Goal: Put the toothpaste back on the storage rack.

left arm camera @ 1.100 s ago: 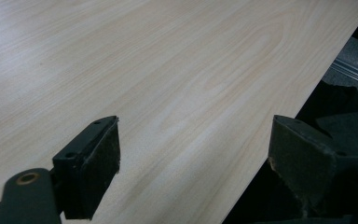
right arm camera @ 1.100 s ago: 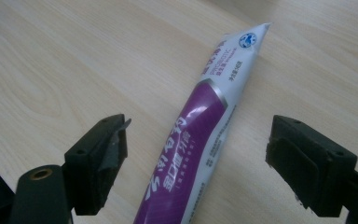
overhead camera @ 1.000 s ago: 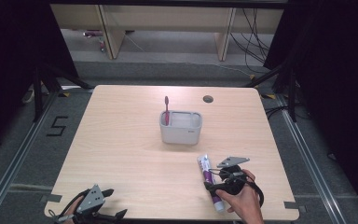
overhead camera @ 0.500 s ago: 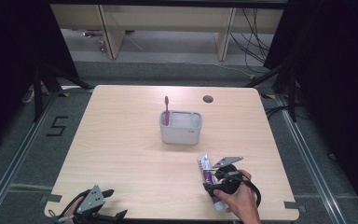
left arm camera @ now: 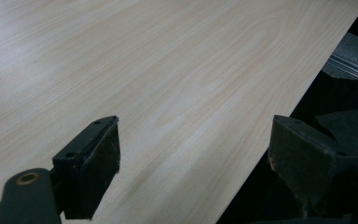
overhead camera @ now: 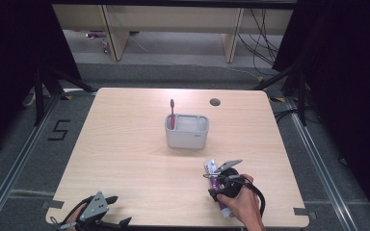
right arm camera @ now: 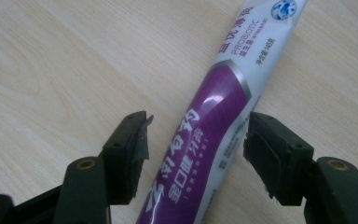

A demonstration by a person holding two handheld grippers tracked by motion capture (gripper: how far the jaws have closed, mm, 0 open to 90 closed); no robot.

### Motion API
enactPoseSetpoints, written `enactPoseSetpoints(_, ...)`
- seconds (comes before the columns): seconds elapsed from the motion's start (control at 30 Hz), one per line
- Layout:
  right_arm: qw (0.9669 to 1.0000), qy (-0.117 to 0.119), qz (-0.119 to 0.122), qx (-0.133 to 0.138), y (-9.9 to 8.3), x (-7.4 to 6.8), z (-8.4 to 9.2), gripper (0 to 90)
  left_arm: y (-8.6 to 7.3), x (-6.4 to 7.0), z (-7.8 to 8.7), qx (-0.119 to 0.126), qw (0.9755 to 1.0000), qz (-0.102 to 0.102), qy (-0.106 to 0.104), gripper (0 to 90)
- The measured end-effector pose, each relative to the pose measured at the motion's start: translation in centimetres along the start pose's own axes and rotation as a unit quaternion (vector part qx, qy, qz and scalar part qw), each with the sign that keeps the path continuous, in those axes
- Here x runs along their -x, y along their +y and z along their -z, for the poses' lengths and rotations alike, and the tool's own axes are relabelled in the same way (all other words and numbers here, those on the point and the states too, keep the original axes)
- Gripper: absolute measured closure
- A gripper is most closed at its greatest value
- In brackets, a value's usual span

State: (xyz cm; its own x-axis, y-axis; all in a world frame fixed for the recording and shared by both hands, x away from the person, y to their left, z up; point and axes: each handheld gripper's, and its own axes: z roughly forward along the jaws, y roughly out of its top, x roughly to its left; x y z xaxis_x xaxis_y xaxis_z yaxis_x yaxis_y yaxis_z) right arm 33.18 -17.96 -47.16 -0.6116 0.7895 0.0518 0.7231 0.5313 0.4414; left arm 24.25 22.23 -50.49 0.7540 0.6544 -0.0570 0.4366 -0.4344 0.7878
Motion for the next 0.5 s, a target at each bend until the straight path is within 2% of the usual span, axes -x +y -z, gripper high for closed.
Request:
enactPoseSetpoints(0.1, 0.9999, -0.005, 0.001, -0.010, 0.15, -0.05, -0.18, 42.8, -0.01, -0.01, 0.11, -0.001, 1.0000, -0.003, 0.002, 16.0)
enactPoseSetpoints(0.17, 0.9999, -0.003, 0.007, -0.012, 0.27, 0.01, -0.32, 44.5, -0.01, -0.07, 0.08, -0.002, 1.0000, -0.003, 0.001, 16.0)
enactPoseSetpoints(0.2, 0.9999, 0.004, 0.002, -0.014, 0.32, -0.04, -0.38, 45.5, -0.02, -0.12, 0.16, -0.008, 0.9999, -0.008, -0.001, 16.0)
enactPoseSetpoints(0.23, 0.9998, 0.002, 0.007, -0.017, 0.38, 0.03, -0.39, 46.3, -0.02, -0.02, 0.10, -0.005, 1.0000, -0.001, -0.004, 16.0)
enactPoseSetpoints(0.27, 0.9997, -0.003, 0.004, -0.023, 0.45, 0.14, -0.49, 47.6, -0.04, 0.04, 0.07, -0.001, 1.0000, -0.002, 0.000, 16.0)
enactPoseSetpoints(0.3, 0.9997, -0.003, 0.004, -0.023, 0.45, 0.14, -0.49, 47.6, 0.03, -0.12, 0.23, -0.011, 0.9998, -0.016, 0.003, 16.0)
enactPoseSetpoints(0.33, 0.9997, -0.005, 0.003, -0.024, 0.47, 0.25, -0.44, 48.9, 0.06, -0.04, 0.14, -0.005, 0.9999, -0.009, -0.002, 16.0)
enactPoseSetpoints(0.37, 0.9998, 0.003, 0.003, -0.022, 0.45, 0.38, -0.41, 49.4, 0.07, 0.00, 0.16, -0.005, 1.0000, -0.006, -0.005, 16.0)
enactPoseSetpoints(0.4, 0.9997, 0.004, -0.001, -0.022, 0.42, 0.58, -0.38, 49.6, 0.07, -0.03, 0.28, -0.010, 0.9998, -0.014, -0.002, 16.0)
enactPoseSetpoints(0.43, 0.9997, 0.007, 0.001, -0.022, 0.44, 0.66, -0.40, 49.7, 0.06, -0.07, 0.25, -0.008, 0.9999, -0.013, -0.007, 16.0)
enactPoseSetpoints(0.47, 0.9996, 0.016, 0.000, -0.025, 0.48, 0.68, -0.42, 49.9, 0.09, -0.01, 0.16, -0.003, 1.0000, -0.005, -0.005, 16.0)
enactPoseSetpoints(0.5, 0.9996, 0.006, 0.002, -0.028, 0.56, 0.83, -0.38, 50.1, 0.09, -0.01, 0.13, 0.000, 1.0000, -0.004, -0.005, 16.0)
